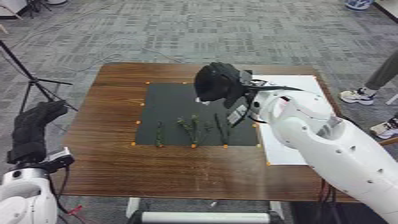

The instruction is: Arrange flowers

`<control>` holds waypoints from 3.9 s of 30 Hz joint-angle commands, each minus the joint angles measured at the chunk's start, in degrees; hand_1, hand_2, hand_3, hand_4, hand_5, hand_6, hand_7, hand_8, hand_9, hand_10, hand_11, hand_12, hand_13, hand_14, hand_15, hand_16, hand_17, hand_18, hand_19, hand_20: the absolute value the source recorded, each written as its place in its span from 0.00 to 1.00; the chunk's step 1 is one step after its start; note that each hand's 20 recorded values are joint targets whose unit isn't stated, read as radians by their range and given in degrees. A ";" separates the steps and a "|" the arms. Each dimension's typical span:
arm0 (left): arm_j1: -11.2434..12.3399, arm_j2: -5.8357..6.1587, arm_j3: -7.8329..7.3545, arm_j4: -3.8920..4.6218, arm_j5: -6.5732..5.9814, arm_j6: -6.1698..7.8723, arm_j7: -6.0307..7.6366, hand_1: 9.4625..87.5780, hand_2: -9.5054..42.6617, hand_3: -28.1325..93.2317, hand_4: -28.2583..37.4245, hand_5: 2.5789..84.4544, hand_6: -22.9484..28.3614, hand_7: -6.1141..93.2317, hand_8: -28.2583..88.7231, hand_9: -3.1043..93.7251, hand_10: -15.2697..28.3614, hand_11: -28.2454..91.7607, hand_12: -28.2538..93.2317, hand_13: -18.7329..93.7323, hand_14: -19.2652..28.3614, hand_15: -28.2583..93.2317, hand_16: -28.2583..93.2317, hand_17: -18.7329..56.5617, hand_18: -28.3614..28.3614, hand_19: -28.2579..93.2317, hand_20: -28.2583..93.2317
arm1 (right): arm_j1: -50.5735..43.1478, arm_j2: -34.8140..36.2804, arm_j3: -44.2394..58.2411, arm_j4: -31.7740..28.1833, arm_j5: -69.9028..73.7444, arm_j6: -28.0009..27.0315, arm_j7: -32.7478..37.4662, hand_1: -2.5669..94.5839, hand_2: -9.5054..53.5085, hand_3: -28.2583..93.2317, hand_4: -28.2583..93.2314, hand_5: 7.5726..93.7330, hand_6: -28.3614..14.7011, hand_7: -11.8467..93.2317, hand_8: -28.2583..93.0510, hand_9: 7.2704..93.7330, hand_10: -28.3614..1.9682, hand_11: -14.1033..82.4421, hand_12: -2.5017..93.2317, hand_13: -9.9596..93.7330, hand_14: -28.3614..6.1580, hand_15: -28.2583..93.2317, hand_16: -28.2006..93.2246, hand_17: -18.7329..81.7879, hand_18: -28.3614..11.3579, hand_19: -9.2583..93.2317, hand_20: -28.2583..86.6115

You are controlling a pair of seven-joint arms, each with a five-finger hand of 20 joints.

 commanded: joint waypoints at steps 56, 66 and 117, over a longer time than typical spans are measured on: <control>-13.04 0.37 10.55 4.15 -4.01 -4.49 -0.40 0.17 0.71 0.76 0.00 0.62 0.51 0.24 0.16 0.61 0.69 0.41 0.31 0.51 0.73 0.37 0.21 0.34 0.65 0.27 0.35 | -6.03 -33.05 -2.13 26.99 -36.70 9.38 -14.09 0.64 0.00 0.74 0.04 0.77 0.78 0.48 0.23 0.95 0.72 0.18 0.33 1.00 0.83 0.77 0.51 0.85 0.39 1.00 0.84; -12.75 -0.07 10.50 3.62 -3.49 -5.02 -0.29 0.16 0.64 0.77 0.00 0.62 0.51 0.24 0.17 0.60 0.69 0.41 0.31 0.51 0.73 0.37 0.21 0.33 0.65 0.26 0.35 | -6.44 -33.54 -2.40 26.85 -43.44 7.39 -11.63 0.62 0.00 0.74 0.05 0.77 0.80 0.45 0.21 0.93 0.74 0.17 0.29 1.00 0.83 0.77 0.51 0.85 0.39 1.00 0.83; -8.76 -2.72 9.18 2.82 -2.33 -9.99 -5.03 0.10 0.32 0.80 0.00 0.58 0.53 0.22 0.17 0.57 0.68 0.41 0.32 0.49 0.75 0.36 0.21 0.31 0.66 0.26 0.35 | -5.32 -31.75 -3.73 24.16 -42.32 -1.75 -5.10 0.49 0.00 0.79 0.07 0.59 0.74 0.37 0.18 0.70 0.70 0.25 0.13 0.99 0.83 0.75 0.49 0.83 0.39 1.00 0.80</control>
